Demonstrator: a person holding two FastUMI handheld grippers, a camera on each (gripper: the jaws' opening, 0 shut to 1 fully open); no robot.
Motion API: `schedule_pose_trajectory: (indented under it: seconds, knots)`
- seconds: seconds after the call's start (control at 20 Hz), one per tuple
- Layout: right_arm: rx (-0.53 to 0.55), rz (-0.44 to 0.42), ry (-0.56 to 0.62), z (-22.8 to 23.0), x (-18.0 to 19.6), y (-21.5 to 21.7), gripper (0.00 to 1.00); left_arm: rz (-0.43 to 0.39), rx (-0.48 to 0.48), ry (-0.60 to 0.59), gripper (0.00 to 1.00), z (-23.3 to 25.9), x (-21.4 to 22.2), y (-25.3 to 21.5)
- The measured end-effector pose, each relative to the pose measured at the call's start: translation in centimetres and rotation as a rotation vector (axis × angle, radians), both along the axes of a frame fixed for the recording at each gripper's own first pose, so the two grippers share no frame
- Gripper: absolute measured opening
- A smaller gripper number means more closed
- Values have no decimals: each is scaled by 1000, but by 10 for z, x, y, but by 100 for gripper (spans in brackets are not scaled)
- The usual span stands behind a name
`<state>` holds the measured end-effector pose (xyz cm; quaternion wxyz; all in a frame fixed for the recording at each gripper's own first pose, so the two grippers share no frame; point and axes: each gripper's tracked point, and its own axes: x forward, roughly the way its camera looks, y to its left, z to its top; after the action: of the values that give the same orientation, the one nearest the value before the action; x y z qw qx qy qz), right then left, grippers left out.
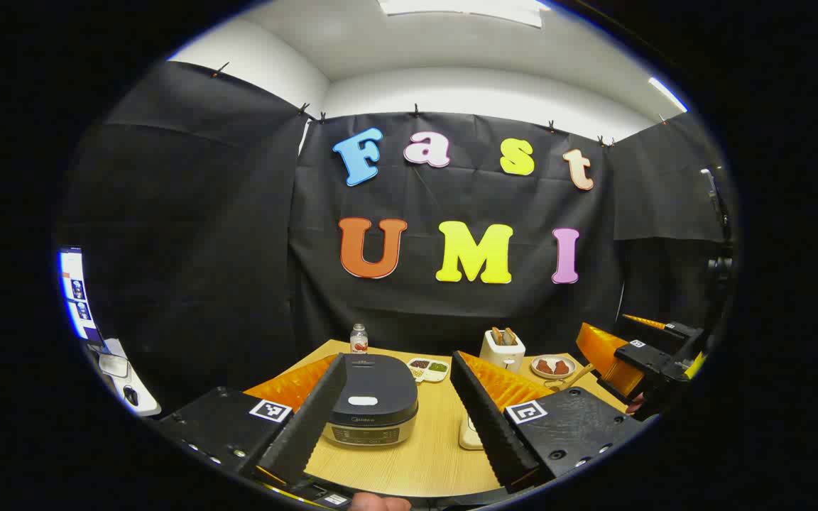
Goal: Close the left gripper, press the button to open the rice cooker; take a wooden spoon from the chopstick holder with the right hand, scoop a spoonful of rice and pour it into the rice cooker, then put the wooden spoon back into the chopstick holder.
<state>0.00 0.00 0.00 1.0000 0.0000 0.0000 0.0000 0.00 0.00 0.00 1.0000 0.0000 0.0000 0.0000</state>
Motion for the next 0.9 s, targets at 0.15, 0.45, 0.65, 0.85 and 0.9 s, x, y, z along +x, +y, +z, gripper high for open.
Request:
schedule_pose_trajectory:
  seconds: [0.15, 0.45, 0.65, 0.85, 0.9]
  knots:
    - [-7, 9, 9, -3, -1, 8, 100, 15, -6, 2, 94, -3, -2, 8]
    - [-21, 42, 28, -10, 0, 23, 100, 42, -21, 31, 94, -16, -15, 26]
    - [-30, 42, 33, -10, -1, 25, 100, 54, -28, 35, 94, -20, -19, 31]
    - [-46, 30, 44, -12, -4, 22, 100, 66, -21, 49, 94, -26, -20, 37]
    - [-50, 28, 51, -12, -4, 22, 100, 69, -19, 53, 94, -29, -20, 38]
